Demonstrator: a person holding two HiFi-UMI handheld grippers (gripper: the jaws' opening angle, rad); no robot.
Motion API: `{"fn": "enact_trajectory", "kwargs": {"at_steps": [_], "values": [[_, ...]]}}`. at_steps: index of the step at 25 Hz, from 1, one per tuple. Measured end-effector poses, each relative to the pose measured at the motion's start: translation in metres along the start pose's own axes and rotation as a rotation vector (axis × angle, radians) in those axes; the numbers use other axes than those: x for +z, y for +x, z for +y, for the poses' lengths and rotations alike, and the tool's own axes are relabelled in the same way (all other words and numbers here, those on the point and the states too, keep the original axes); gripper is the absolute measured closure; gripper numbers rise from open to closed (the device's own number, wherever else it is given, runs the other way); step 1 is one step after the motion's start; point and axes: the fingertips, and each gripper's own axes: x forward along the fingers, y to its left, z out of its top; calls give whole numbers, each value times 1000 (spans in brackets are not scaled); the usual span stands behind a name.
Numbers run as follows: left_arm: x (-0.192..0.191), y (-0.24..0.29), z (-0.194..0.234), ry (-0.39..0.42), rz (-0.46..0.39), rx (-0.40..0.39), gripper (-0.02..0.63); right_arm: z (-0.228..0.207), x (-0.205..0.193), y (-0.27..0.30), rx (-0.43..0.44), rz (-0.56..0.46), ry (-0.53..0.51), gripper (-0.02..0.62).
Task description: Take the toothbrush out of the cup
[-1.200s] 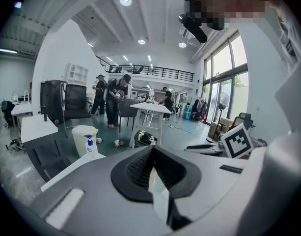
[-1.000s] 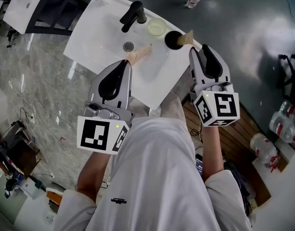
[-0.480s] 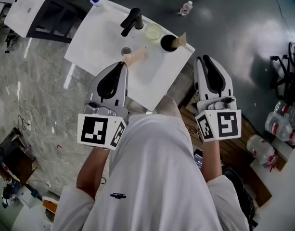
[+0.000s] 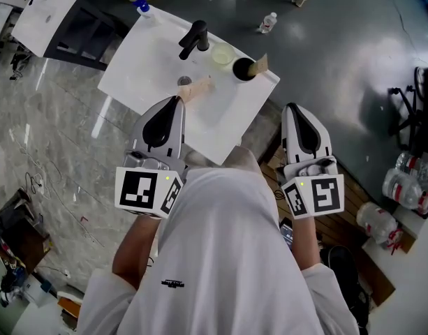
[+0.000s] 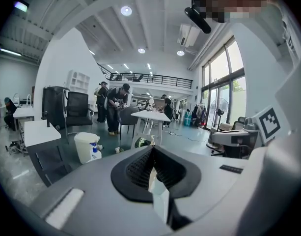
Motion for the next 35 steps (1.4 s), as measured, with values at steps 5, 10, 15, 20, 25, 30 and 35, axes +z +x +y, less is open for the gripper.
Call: {"fn": "enact_trajectory", "kwargs": {"at_steps": [5, 10, 15, 20, 25, 30, 35], "values": [[3, -2, -1, 3, -2, 0, 600, 3, -3, -4, 0, -1, 12, 588], [7, 4, -7, -1, -11, 1, 600, 8, -6, -3, 25, -11, 35, 588], [17, 17, -9, -19, -23, -30, 600, 14, -8, 5, 46, -11, 39, 588], [22, 36, -13, 15, -26, -51, 600, 13, -9, 9, 56, -4, 17, 588], [18, 58, -10, 34, -15, -57, 600, 8, -10, 14, 69, -7, 20, 588], [15, 82, -10, 46, -10, -55, 600, 2, -8, 21, 61, -15, 44, 588], [4, 105, -8, 44, 12, -51, 600, -7, -9, 28, 52, -7, 55, 588]]}}
